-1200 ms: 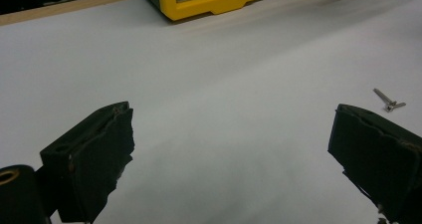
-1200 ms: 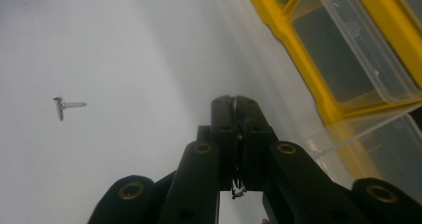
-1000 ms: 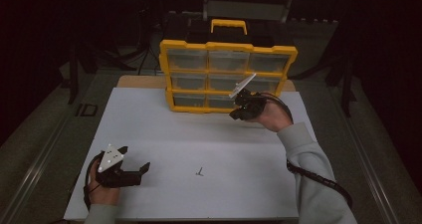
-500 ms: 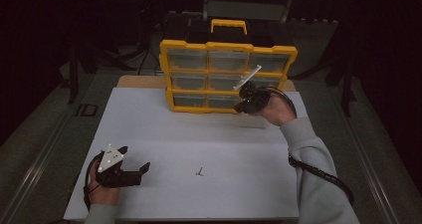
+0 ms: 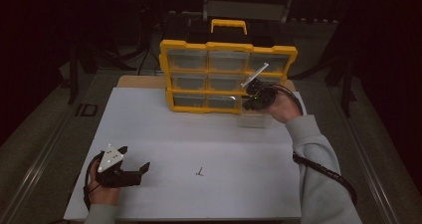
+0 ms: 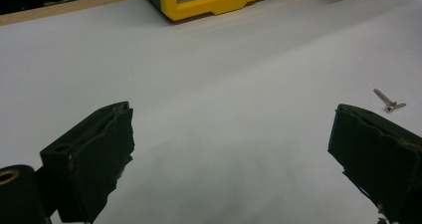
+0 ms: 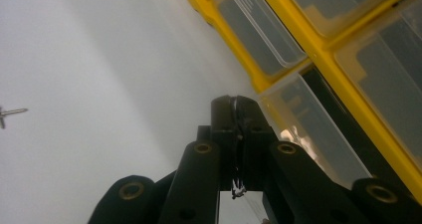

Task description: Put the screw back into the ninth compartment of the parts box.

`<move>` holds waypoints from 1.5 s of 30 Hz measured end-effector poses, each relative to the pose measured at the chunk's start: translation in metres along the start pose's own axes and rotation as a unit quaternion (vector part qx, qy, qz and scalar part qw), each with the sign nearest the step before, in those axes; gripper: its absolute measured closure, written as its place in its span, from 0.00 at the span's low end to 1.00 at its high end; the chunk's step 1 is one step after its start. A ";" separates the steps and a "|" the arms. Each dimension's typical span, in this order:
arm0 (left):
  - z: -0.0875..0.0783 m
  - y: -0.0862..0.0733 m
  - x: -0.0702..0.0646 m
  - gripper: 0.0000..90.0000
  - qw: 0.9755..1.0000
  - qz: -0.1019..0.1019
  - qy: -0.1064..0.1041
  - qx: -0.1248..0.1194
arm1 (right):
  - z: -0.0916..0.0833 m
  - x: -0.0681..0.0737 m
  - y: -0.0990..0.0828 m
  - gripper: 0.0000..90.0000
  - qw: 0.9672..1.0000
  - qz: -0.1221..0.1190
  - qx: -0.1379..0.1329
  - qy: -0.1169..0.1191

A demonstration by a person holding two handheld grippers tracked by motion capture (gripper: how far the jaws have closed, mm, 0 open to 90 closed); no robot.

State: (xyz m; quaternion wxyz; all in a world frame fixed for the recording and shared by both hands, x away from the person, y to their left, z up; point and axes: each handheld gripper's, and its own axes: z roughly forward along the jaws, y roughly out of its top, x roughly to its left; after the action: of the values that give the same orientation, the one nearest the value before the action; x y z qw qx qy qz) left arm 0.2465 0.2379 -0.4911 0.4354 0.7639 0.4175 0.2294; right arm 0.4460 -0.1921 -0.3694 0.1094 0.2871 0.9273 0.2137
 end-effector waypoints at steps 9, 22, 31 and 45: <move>0.000 0.000 0.000 0.05 1.000 0.000 0.001 0.000 | 0.001 -0.010 -0.005 0.97 1.000 0.013 0.010 -0.011; 0.000 0.000 0.000 0.05 1.000 0.000 0.000 0.000 | -0.003 -0.030 -0.016 0.97 0.998 0.051 0.021 -0.035; 0.000 0.000 0.000 0.05 1.000 0.001 0.001 0.001 | -0.005 -0.035 -0.020 0.97 0.997 0.058 0.026 -0.043; 0.000 0.000 0.000 0.05 1.000 0.000 0.001 0.001 | -0.002 -0.037 -0.025 0.33 0.996 0.069 0.029 -0.050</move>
State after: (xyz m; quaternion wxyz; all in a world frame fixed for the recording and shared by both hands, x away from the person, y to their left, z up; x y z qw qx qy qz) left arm 0.2466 0.2380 -0.4914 0.4344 0.7642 0.4178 0.2297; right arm 0.4632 -0.2326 -0.3757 0.1320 0.3635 0.9045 0.1795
